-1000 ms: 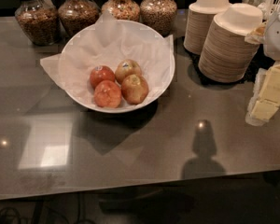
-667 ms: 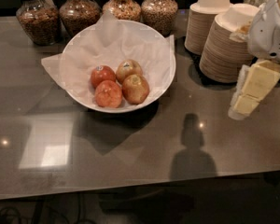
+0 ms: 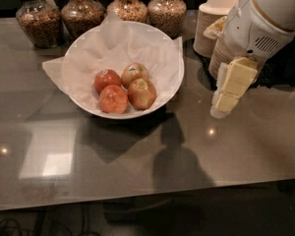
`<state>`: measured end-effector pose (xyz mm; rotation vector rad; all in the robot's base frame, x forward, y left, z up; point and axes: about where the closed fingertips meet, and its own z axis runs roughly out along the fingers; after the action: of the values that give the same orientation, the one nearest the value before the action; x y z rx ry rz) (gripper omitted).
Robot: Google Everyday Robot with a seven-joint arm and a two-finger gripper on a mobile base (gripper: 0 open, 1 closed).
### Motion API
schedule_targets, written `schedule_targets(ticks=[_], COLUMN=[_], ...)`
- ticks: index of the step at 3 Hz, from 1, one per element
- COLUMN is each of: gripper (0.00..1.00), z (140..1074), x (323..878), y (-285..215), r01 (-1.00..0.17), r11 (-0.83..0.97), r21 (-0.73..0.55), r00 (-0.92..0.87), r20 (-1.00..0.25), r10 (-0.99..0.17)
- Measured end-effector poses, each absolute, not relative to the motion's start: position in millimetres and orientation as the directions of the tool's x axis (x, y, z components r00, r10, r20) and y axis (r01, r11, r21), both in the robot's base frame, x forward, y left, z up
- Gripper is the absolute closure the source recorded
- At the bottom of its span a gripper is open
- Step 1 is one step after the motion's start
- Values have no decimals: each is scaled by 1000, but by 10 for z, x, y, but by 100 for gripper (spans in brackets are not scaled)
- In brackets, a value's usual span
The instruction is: Pick apple from white bowl
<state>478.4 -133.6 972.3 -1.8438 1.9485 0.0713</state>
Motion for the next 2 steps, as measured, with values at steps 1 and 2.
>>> schedule_targets(ticks=[1, 2], gripper=[0, 0], z=[9725, 9697], x=[4781, 4862], y=[-1345, -1256], r01=[-958, -951], r11=[106, 102], r21=[-268, -292], r00=[-5, 21], r20=[-354, -389], r10=[-935, -921])
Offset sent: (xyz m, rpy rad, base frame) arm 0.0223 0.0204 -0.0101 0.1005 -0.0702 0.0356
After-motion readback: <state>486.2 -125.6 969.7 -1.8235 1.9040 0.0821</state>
